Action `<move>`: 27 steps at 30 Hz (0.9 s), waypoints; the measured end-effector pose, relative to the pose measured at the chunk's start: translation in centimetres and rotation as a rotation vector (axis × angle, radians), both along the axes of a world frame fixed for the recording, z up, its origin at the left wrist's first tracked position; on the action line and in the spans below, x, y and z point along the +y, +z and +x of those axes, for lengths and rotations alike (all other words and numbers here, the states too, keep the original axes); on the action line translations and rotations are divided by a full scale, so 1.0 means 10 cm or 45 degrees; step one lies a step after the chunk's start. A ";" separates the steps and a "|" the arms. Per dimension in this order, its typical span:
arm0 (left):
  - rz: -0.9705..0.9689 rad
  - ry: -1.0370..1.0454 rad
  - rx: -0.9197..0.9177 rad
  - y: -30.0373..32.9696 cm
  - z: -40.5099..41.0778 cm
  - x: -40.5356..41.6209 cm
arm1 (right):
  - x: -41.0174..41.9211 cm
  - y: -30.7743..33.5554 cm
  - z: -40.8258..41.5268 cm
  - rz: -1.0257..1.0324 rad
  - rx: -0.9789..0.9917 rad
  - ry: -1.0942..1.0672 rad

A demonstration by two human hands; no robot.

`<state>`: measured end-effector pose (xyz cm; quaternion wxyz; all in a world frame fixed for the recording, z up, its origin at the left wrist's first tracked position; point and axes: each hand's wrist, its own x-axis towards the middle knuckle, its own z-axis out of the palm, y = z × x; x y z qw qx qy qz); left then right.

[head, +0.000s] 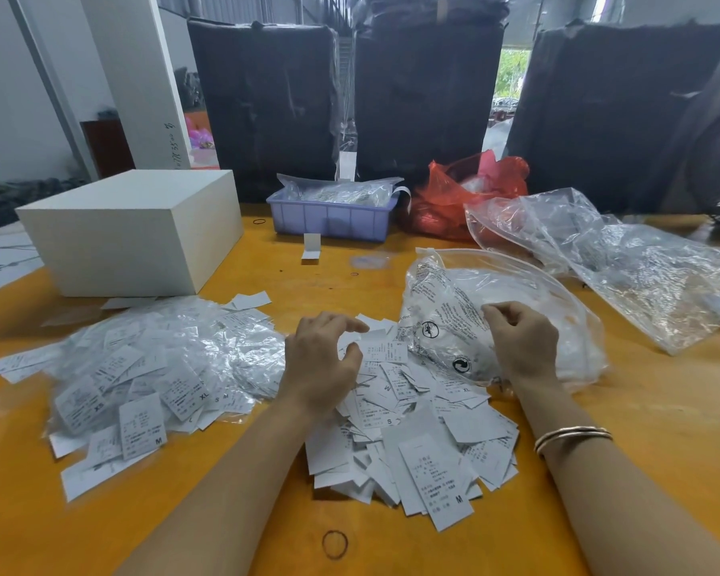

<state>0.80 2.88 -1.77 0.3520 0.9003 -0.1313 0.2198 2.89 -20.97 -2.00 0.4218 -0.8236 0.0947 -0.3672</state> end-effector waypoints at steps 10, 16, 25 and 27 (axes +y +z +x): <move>-0.138 -0.040 -0.024 0.05 -0.02 0.00 | 0.09 0.11 -0.10 0.299 -0.333 0.128; -0.431 -0.347 0.081 0.14 -0.02 0.04 | 0.54 0.18 -0.27 0.374 -0.266 0.904; -0.473 -0.514 0.159 0.11 0.00 0.03 | 0.78 0.11 -0.28 0.348 -0.013 1.094; -0.695 -0.506 0.246 0.10 0.03 0.04 | 0.76 0.08 -0.25 0.164 0.012 0.871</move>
